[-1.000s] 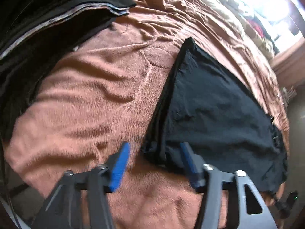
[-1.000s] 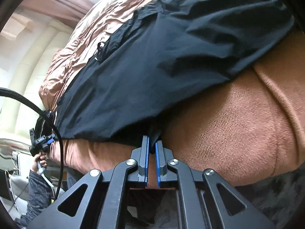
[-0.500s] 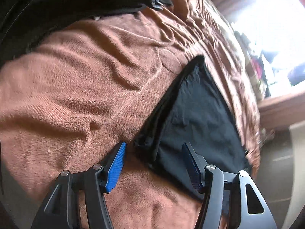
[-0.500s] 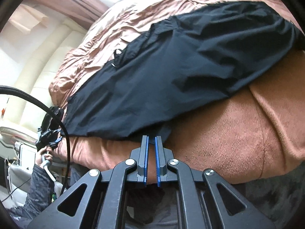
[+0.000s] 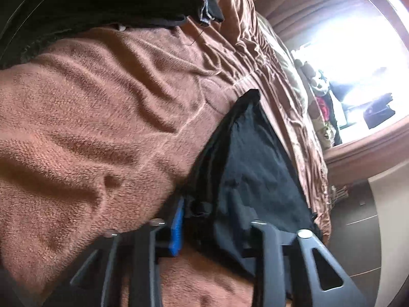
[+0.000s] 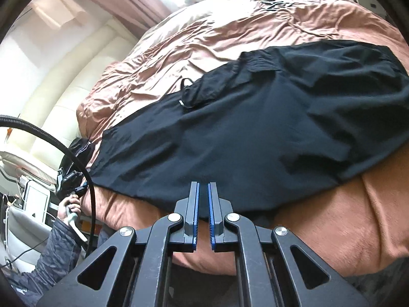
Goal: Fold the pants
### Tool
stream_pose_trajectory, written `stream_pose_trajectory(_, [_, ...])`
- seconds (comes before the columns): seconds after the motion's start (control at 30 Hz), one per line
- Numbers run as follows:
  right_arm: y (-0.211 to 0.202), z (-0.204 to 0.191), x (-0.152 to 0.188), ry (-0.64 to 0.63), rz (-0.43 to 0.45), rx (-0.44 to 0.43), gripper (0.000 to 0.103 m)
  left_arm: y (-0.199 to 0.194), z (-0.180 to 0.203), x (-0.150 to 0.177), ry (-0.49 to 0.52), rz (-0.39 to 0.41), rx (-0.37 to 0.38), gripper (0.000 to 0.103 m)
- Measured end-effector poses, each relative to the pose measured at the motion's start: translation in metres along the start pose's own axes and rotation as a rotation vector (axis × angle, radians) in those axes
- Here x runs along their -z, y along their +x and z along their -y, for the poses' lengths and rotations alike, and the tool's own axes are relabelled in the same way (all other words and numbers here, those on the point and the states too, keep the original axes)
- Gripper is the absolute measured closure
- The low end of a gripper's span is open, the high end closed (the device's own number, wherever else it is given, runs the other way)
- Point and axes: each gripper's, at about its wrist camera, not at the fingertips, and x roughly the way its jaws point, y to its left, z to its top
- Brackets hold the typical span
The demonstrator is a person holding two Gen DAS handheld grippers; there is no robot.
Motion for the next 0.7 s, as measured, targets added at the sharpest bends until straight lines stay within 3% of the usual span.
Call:
stream_pose_trajectory(0.17, [0.025, -0.014, -0.009, -0.021, -0.016, 0.011, 0.099, -0.006, 0.001, 0.0, 0.029, -0.001, 0.004, 0.09])
stream_pose_trajectory(0.7, [0.108, -0.081, -0.037, -0.168, -0.072, 0.152, 0.099, -0.035, 0.044, -0.018, 0.096, 0.069, 0.04, 0.092])
